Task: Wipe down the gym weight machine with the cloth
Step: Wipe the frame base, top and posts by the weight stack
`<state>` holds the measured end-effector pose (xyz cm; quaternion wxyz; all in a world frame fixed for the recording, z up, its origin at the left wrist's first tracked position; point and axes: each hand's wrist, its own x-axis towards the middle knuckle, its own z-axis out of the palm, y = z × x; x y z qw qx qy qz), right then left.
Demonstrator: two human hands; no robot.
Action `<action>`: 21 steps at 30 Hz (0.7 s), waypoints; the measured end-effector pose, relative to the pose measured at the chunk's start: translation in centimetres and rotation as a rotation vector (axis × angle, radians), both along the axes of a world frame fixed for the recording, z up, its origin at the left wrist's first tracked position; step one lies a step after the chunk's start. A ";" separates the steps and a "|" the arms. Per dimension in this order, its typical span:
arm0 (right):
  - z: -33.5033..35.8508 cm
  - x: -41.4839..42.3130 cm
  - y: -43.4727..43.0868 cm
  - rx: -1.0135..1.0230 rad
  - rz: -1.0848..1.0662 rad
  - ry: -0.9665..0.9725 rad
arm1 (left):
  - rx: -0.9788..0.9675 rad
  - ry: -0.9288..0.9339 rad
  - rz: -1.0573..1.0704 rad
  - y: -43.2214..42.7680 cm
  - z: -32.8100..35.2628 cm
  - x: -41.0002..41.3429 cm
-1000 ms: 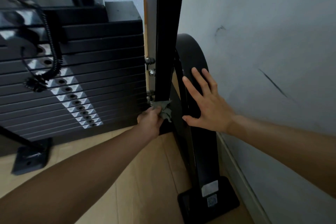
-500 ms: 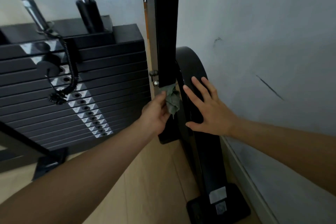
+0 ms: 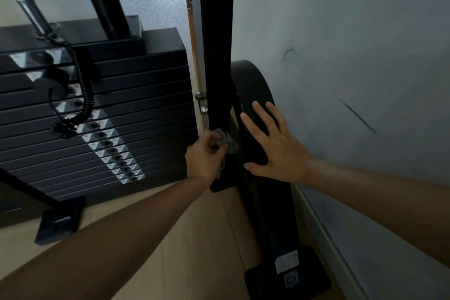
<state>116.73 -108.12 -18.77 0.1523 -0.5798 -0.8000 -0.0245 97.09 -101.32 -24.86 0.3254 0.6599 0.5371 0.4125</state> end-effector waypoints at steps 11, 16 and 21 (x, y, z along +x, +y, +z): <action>-0.3 -0.1 0.2 0.009 0.004 0.023 | 0.091 0.585 -0.227 2.3 -5.0 -1.3; -0.3 0.0 0.2 0.026 0.005 0.005 | 0.030 0.686 -0.313 2.6 -6.7 -1.0; -0.3 -0.1 0.1 0.028 -0.008 -0.014 | 0.147 0.711 -0.326 2.6 -6.8 -1.2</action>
